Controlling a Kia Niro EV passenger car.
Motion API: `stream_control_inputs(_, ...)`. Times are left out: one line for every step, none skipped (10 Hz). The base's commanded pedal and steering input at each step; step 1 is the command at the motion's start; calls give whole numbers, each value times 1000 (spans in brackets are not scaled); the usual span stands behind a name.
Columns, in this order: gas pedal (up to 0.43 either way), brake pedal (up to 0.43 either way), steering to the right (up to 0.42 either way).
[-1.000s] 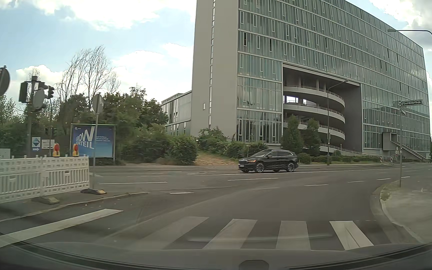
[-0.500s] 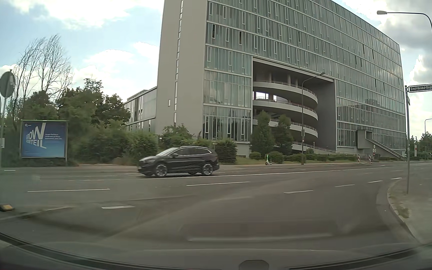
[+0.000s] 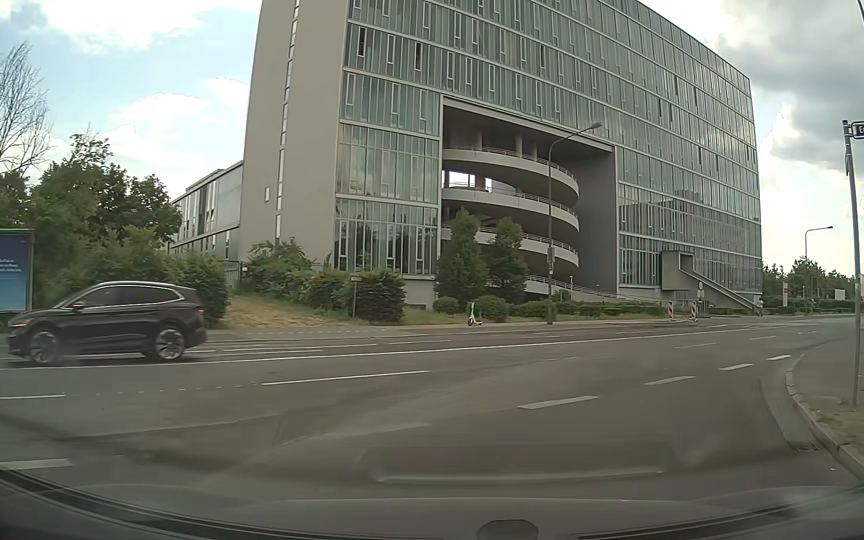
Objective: Follow the waypoints while adhering to traffic rules and regulations
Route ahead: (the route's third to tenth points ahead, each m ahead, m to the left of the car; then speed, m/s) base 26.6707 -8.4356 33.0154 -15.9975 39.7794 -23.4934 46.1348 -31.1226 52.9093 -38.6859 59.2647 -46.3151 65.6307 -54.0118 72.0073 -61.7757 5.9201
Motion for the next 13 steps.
stream_control_inputs(0, 30, 168)
stream_control_inputs(8, 30, 167)
stream_control_inputs(20, 30, 169)
stream_control_inputs(39, 30, 172)
stream_control_inputs(87, 30, 178)
stream_control_inputs(110, 30, 186)
stream_control_inputs(130, 30, 193)
stream_control_inputs(150, 30, 196)
stream_control_inputs(169, 30, 201)
stream_control_inputs(177, 30, 207)
stream_control_inputs(197, 30, 211)
stream_control_inputs(197, 30, 213)
stream_control_inputs(209, 30, 215)
